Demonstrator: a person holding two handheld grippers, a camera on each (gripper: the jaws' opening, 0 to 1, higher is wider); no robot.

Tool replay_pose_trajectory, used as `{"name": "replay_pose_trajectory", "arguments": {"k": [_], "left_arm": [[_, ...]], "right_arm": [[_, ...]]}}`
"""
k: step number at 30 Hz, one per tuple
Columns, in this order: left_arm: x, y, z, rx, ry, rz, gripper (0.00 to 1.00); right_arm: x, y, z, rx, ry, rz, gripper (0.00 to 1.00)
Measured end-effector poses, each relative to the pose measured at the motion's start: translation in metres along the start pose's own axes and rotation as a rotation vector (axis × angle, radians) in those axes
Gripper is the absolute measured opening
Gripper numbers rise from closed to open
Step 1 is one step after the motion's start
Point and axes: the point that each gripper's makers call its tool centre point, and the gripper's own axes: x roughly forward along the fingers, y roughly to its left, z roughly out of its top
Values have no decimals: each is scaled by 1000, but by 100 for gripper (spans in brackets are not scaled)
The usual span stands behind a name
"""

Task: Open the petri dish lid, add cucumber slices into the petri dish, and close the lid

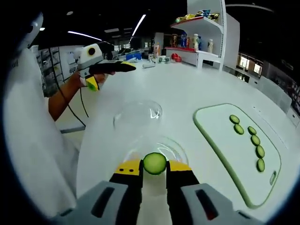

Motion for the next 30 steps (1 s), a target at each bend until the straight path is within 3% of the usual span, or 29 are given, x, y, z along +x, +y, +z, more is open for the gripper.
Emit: {"name": "replay_pose_trajectory", "arguments": {"k": [16,21,30], "left_arm": [[0,0,-2,-2,3,-2,71],[-1,1,-2,-4,3,0,71],[-1,0,-2,-5,1,-3,71]], "right_arm": [[3,1,-3,3,13,2,20],[3,2,-5,3,20,5,30],[-1,0,4,6,-11,-12,30]]}}
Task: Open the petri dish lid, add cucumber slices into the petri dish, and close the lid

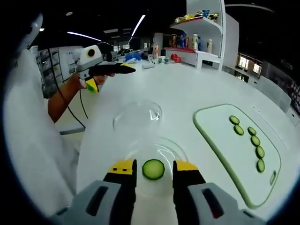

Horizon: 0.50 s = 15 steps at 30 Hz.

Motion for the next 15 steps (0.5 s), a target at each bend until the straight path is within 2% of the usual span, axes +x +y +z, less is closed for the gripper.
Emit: {"name": "replay_pose_trajectory", "arguments": {"k": [10,15], "left_arm": [[1,1,1,1,-3,0,71],[2,5,5,-2,-20,13,71]], "right_arm": [[-5,-11,9,21,-59,-55,38],[-14,-20,25,-5,-147,-119,39]]}}
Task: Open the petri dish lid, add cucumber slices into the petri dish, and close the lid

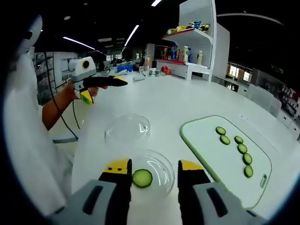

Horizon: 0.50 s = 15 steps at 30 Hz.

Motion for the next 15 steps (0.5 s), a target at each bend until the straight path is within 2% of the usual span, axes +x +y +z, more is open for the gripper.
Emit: {"name": "replay_pose_trajectory", "arguments": {"k": [3,11,15], "left_arm": [[1,0,1,0,-5,-1,71],[3,3,3,-9,-16,10,71],[3,7,6,-18,-31,21,71]], "right_arm": [[-4,-4,5,4,-34,-25,40],[-25,-29,22,32,-140,-155,42],[-34,-36,23,51,-165,-191,42]]}}
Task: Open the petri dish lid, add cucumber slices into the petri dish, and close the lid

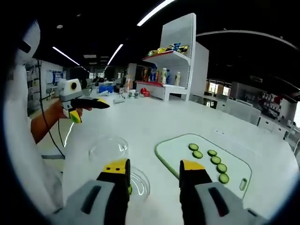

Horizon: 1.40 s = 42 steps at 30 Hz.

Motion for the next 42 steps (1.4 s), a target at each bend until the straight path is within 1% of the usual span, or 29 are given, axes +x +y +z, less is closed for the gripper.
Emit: {"name": "replay_pose_trajectory", "arguments": {"k": [3,6,9,13,17,21,27,33,42], "left_arm": [[-1,2,0,-12,-6,2,71],[-1,6,2,-20,-13,15,71],[-1,11,3,-25,-22,34,71],[-1,15,1,-30,-21,38,71],[-1,19,0,-31,-16,42,71],[-2,25,2,-33,-25,64,71],[-2,29,1,-47,-28,79,71],[0,28,0,-46,-24,77,72],[-1,28,6,-44,-39,88,72]], "right_arm": [[-7,-7,1,6,-14,-35,42],[-15,-16,3,7,-26,-77,43],[-25,-26,4,29,-45,-117,44],[-38,-41,0,25,-37,-170,45],[-55,-56,0,42,-55,-223,45],[-74,-69,1,66,-83,-283,46],[-102,-88,-9,100,-95,-366,46],[-123,-94,-17,115,-101,-417,46],[-162,-105,-26,154,-144,-494,46]]}}
